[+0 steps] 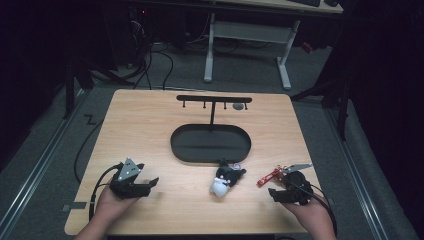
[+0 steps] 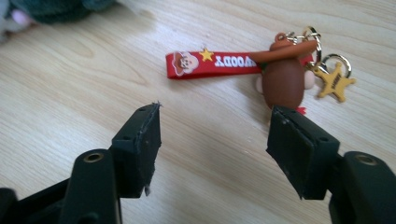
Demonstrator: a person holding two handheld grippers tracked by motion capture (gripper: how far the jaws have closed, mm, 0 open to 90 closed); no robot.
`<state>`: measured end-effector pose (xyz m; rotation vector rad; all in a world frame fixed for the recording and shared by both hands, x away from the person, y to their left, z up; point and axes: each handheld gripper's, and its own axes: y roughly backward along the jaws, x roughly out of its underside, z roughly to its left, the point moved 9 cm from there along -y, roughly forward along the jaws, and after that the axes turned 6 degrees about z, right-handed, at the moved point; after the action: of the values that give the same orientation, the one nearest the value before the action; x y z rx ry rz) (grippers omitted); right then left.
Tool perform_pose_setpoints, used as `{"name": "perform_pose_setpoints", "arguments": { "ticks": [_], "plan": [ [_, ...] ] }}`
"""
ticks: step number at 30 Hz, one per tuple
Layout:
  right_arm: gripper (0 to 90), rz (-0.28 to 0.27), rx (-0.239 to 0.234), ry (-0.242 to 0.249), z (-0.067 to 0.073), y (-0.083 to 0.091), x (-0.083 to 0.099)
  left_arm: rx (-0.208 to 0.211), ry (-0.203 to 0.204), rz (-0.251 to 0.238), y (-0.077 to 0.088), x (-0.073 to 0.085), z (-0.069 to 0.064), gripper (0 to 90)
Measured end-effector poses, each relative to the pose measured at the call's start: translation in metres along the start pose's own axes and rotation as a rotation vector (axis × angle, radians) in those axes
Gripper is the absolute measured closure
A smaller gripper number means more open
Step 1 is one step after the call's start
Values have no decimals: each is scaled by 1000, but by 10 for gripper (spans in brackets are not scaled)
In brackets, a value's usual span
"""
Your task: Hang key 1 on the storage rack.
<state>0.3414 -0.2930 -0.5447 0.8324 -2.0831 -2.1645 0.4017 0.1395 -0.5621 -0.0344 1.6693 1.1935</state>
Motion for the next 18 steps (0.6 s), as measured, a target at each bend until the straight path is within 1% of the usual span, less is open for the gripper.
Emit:
{"name": "perform_pose_setpoints", "arguments": {
  "ticks": [2, 4, 5, 8, 9, 12, 16, 18],
  "plan": [
    [347, 17, -17, -4, -3, 2, -2, 5, -1, 4, 0, 0, -1, 262],
    [346, 27, -23, -12, -8, 4, -4, 3, -5, 6, -1, 1, -1, 264],
    [356, 28, -14, -16, -12, 4, -5, 2, -5, 7, -1, 1, -1, 264],
    [395, 35, -15, -51, -24, 5, -8, 4, -6, 8, -1, 1, -2, 266],
    [395, 35, -15, -51, -24, 5, -8, 4, -6, 8, -1, 1, -2, 267],
    [432, 43, -9, -72, -35, 1, -12, 6, -11, 14, -1, 2, -2, 268],
    [470, 63, 8, -65, -42, -3, -15, 6, -14, 19, -2, 3, -2, 269],
    [477, 68, 3, -68, -43, -6, -17, 6, -17, 19, -2, 3, -2, 269]
  ]
}}
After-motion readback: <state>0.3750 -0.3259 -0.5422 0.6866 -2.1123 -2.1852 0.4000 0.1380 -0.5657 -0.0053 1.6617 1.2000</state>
